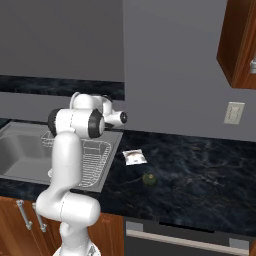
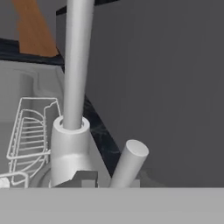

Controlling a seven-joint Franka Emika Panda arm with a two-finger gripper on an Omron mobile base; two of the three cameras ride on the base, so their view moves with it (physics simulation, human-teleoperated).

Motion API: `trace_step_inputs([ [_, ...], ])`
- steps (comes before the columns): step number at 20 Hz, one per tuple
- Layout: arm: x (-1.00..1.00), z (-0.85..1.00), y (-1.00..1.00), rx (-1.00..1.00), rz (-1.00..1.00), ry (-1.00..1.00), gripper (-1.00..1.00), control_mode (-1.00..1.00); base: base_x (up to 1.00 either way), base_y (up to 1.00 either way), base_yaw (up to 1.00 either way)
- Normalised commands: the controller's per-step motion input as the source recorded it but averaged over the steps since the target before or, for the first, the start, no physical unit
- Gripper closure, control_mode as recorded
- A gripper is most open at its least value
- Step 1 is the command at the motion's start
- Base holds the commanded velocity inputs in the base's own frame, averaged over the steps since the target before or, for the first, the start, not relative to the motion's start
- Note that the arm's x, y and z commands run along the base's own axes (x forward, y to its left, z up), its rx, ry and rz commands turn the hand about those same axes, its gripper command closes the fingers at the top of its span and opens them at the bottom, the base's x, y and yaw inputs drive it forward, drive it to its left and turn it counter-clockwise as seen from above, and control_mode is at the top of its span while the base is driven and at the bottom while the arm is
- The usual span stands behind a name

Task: Turn on the sink faucet. Then move the squash from the counter to the sink. Turn off the sink. Move the vegetable from the sink to the pot next to the stove. Finally move the pot to the front left burner.

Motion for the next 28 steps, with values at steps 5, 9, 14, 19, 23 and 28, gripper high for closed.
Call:
trace_step_inputs([
  [5,0.00,-0.16,0.13,0.00,-0.29,0.00,1.00,-1.00,0.00,0.00,0.00],
  [9,0.00,-0.07,0.00,0.00,-0.26,0.00,1.00,-1.00,0.00,0.00,0.00],
  [14,0.03,-0.01,0.00,-0.01,0.00,0.00,1.00,-1.00,0.00,0.00,0.00],
  [19,0.01,-0.15,-0.18,0.00,-0.04,0.00,1.00,-1.00,0.00,0.00,0.00],
  [23,0.03,-0.21,-0.50,0.03,-0.06,0.00,1.00,-1.00,0.00,0.00,0.00],
  [28,0.05,-0.27,-0.59,0.05,-0.05,0.00,1.00,-1.00,0.00,0.00,0.00],
])
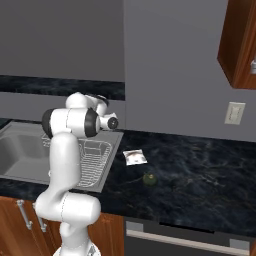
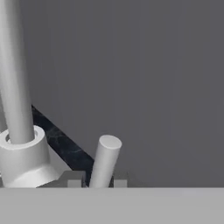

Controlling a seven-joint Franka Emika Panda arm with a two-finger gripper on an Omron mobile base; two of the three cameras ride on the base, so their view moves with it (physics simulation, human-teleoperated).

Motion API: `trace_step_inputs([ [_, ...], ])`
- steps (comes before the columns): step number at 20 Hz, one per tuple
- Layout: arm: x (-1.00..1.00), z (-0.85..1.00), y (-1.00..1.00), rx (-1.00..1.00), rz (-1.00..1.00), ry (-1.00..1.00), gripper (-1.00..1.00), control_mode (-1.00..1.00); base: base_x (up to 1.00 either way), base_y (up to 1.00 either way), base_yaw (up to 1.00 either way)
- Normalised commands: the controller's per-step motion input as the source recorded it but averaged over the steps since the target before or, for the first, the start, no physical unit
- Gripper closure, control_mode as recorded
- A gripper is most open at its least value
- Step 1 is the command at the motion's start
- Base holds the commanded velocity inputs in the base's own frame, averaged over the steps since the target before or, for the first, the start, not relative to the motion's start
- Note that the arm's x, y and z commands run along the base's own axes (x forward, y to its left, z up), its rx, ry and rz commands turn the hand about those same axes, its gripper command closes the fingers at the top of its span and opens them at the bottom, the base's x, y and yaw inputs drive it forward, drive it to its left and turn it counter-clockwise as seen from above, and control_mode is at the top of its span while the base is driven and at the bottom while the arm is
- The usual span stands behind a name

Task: Turn on the sink faucet. Then move the squash from the counter to the sink. Turn off the sink. Move the vegetable from the sink to the pot next to the stove. Finally move the pot to the front left burner.

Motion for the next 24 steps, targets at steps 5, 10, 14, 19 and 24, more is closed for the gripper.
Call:
trace_step_inputs([
  [5,0.03,-0.34,-0.67,0.06,-0.04,0.00,1.00,-1.00,0.00,0.00,0.00],
  [10,0.02,-0.40,-0.71,0.06,-0.04,0.00,1.00,-1.00,0.00,0.00,0.00],
  [14,0.02,-0.37,-0.80,0.07,-0.03,0.03,1.00,-1.00,0.00,0.00,0.00],
  [19,0.01,-0.41,-0.87,0.07,-0.04,0.08,1.00,-1.00,0.00,0.00,0.00],
  [24,0.00,-0.48,-0.89,0.06,-0.06,0.12,1.00,-1.00,0.00,0.00,0.00],
])
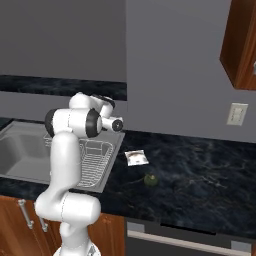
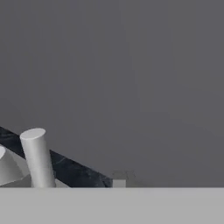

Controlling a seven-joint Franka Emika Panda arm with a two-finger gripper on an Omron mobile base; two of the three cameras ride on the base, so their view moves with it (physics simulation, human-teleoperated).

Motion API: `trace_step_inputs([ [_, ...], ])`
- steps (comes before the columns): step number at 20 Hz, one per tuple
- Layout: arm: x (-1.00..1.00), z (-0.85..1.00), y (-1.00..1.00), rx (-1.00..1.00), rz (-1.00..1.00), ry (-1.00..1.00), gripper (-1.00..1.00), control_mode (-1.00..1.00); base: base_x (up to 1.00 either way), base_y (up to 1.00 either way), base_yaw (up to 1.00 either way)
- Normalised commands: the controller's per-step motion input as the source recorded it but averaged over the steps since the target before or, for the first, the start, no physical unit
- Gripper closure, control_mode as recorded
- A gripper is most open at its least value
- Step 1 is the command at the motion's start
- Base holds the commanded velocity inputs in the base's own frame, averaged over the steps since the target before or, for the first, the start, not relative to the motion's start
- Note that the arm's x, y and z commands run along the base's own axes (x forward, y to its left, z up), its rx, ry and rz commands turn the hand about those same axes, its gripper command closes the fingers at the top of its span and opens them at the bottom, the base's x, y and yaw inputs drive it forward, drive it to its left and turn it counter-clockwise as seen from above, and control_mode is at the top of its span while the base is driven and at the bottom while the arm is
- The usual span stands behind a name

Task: Turn on the sink faucet. Then move the squash from the counter to the sink. Turn off the sink. Move the vegetable from the sink to the pot next to the stove. Finally move the pot to the front left burner.

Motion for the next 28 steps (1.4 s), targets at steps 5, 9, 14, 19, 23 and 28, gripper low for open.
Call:
trace_step_inputs([
  [5,0.00,-0.51,-0.92,0.06,-0.07,0.13,1.00,-1.00,0.00,0.00,0.00],
  [9,0.00,-0.54,-1.00,0.09,-0.07,0.07,1.00,-1.00,0.00,0.00,0.00],
  [14,0.00,-0.58,-1.00,0.12,-0.05,0.04,1.00,-1.00,0.00,0.00,0.00],
  [19,0.00,-0.61,-1.00,0.14,-0.04,0.03,1.00,-1.00,0.00,0.00,0.00],
  [23,0.00,-0.57,-0.97,0.12,-0.04,0.05,1.00,-1.00,0.00,0.00,0.00],
  [28,-0.01,-0.21,-0.67,0.09,-0.01,0.02,1.00,-1.00,0.00,0.00,0.00],
])
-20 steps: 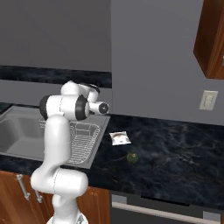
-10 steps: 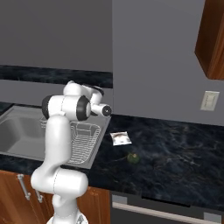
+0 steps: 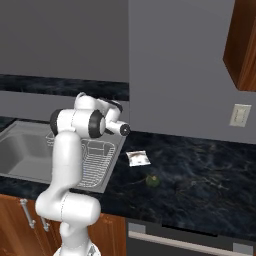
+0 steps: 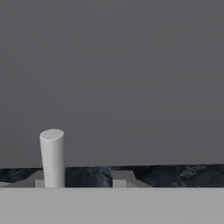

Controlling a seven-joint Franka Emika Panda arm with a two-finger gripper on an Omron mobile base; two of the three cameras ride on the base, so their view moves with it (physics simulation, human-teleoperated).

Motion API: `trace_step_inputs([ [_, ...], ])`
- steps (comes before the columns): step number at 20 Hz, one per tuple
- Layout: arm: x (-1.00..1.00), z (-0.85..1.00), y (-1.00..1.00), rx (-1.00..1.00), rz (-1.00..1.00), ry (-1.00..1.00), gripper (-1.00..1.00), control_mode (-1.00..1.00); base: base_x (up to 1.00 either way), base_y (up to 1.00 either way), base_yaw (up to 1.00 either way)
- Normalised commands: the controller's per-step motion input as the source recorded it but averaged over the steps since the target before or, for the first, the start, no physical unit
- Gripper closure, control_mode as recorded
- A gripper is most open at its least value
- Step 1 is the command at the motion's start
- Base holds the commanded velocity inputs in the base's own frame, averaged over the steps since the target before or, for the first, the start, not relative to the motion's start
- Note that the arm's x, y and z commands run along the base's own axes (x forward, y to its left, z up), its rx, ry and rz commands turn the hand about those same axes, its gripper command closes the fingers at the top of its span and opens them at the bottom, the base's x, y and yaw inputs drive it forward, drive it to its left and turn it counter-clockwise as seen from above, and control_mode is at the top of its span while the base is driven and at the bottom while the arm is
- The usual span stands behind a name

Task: Turn on the sink faucet. Then move the squash from the counter to the sink. Turn off the sink. Move the vegetable from the sink to the pot next to the stove. Finally move the pot to the front left burner.

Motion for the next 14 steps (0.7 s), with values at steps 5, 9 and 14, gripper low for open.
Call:
trace_step_inputs([
  [5,-0.05,0.04,-0.31,0.04,0.00,0.00,-1.00,-1.00,0.00,0.00,0.00],
  [9,-0.02,0.17,-0.14,0.00,0.00,0.00,-1.00,-1.00,0.00,0.00,0.00],
  [14,-0.09,0.23,-0.30,0.00,0.00,0.00,-1.00,-1.00,0.00,0.00,0.00],
])
